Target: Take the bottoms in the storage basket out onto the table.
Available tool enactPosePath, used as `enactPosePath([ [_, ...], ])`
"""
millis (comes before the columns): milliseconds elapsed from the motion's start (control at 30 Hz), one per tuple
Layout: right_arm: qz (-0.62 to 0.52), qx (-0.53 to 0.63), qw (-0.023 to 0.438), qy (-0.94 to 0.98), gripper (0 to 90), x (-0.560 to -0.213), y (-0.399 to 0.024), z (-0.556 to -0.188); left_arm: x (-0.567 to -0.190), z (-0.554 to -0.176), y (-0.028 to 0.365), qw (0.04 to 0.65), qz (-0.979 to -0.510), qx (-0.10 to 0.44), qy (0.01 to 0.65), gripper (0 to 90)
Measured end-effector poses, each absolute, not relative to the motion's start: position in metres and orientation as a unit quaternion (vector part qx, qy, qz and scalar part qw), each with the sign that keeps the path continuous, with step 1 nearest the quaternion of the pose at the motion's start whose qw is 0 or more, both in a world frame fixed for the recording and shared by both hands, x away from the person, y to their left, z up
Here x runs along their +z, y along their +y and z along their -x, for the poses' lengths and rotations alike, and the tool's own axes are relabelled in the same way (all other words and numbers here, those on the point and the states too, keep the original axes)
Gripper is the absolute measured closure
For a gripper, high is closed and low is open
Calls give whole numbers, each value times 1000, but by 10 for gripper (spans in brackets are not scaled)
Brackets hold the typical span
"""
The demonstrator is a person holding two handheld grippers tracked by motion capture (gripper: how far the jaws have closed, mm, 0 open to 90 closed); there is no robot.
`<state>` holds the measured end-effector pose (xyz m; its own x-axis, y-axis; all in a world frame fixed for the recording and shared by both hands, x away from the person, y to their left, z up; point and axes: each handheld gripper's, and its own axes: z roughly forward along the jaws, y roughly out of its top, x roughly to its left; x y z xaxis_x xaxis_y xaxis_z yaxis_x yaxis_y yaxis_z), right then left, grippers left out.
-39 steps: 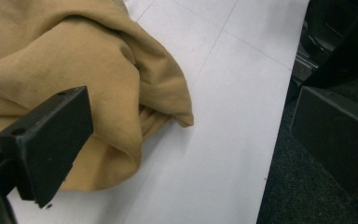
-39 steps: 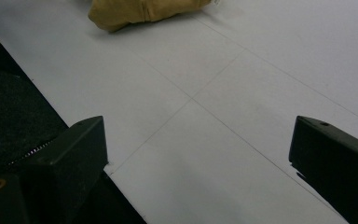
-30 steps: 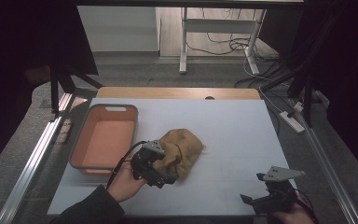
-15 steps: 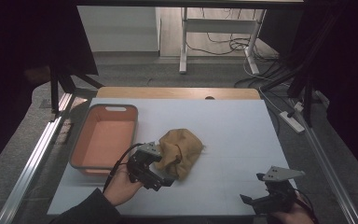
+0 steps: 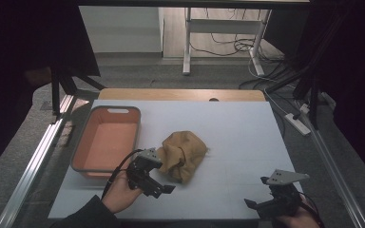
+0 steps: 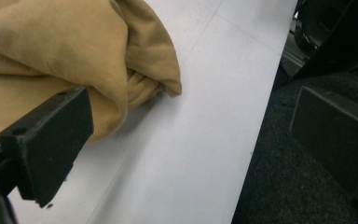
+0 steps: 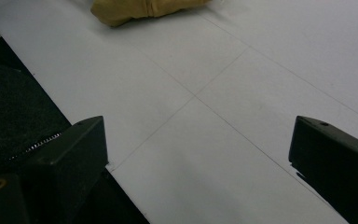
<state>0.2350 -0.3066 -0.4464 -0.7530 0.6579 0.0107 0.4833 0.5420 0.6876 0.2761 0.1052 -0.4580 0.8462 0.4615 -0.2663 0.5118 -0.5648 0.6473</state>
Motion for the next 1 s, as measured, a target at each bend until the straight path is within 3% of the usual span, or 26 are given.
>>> enactPosePath([
  [233, -324, 349, 124, 871, 46, -446, -306, -235, -468, -269, 88, 320, -916, -19, 240, 23],
  [400, -322, 347, 124, 872, 46, -447, -306, -234, -475, -257, 68, 256, -950, 18, 178, 25],
  [700, -322, 349, 125, 871, 48, -446, -306, -234, -464, -266, 90, 351, -906, -32, 235, 12],
  [1000, -323, 351, 124, 870, 48, -446, -307, -234, -462, -264, 108, 373, -890, -29, 261, 3],
])
